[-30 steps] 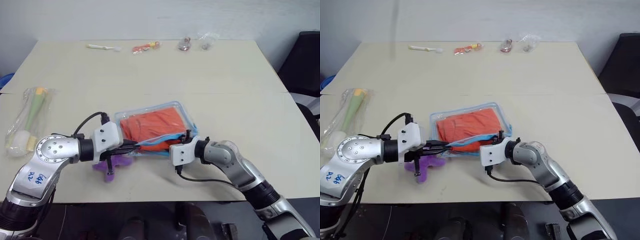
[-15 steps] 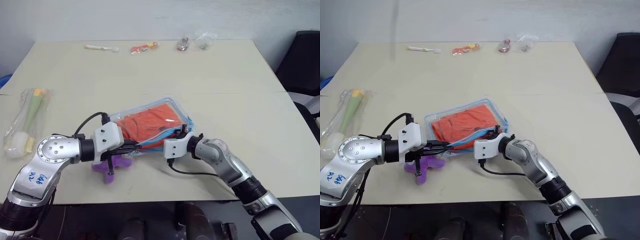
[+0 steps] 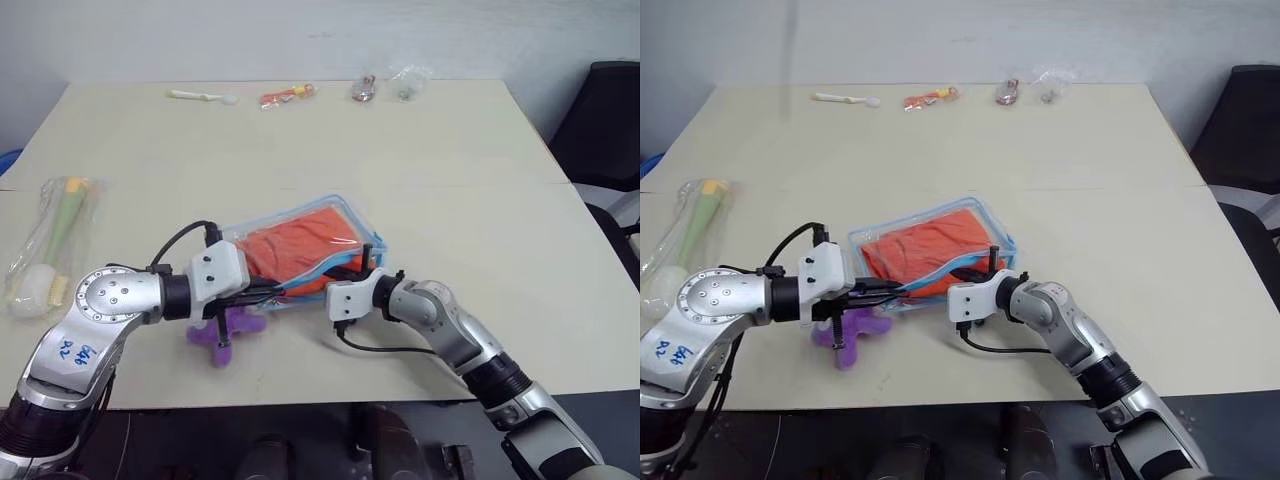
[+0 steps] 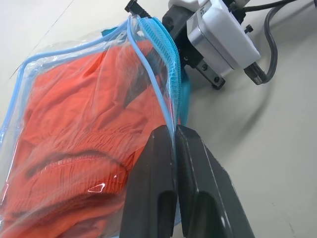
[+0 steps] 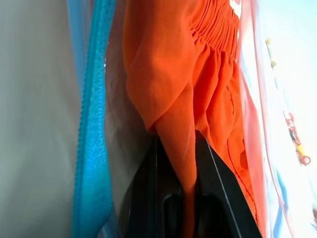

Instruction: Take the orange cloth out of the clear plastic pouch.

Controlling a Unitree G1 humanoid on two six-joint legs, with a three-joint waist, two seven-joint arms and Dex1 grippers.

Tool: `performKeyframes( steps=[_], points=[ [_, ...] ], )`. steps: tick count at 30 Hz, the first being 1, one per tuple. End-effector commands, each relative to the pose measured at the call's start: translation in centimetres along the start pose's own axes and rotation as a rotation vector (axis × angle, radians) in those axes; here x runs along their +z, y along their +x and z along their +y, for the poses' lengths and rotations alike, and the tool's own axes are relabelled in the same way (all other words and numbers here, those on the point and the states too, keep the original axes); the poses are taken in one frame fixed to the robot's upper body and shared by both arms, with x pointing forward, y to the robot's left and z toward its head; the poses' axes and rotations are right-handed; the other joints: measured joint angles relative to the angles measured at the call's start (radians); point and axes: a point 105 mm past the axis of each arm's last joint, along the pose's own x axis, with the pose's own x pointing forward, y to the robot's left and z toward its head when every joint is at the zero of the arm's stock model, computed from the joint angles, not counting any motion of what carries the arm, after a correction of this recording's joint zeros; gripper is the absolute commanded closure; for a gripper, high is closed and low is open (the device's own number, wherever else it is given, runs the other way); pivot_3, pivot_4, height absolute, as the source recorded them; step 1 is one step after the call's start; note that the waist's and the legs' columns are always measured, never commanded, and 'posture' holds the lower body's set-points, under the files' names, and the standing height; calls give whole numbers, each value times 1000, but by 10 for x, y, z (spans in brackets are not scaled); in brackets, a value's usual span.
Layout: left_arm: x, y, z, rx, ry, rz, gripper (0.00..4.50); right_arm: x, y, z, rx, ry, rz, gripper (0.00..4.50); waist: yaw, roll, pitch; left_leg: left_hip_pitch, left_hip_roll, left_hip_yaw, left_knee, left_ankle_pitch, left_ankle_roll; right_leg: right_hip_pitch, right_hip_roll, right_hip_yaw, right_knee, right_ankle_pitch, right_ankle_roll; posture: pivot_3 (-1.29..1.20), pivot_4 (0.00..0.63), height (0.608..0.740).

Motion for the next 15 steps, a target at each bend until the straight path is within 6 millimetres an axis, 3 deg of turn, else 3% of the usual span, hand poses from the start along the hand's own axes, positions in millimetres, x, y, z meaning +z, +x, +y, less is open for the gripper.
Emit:
performKeyframes(
  steps=[1, 10, 15],
  points=[
    [5, 1, 3, 21, 54, 1, 4380, 4, -7, 2, 35, 102, -31, 4452, 0, 0, 0, 0, 0, 0, 0, 0, 0, 0, 0, 0, 0, 0, 0, 0, 150, 740],
    [-15, 9, 28, 152, 89, 96, 4380, 31, -53, -10, 171, 0, -217, 4452, 5, 0, 0, -1, 0, -1, 0, 0, 0, 0, 0, -1, -1, 0, 0, 0, 150, 740],
    [-16, 16, 39, 206, 95, 106, 4380, 44, -65, -17, 191, -61, -310, 4452, 3, 0, 0, -1, 0, 0, 0, 0, 0, 0, 0, -1, -1, 0, 0, 0, 150, 740]
  ],
)
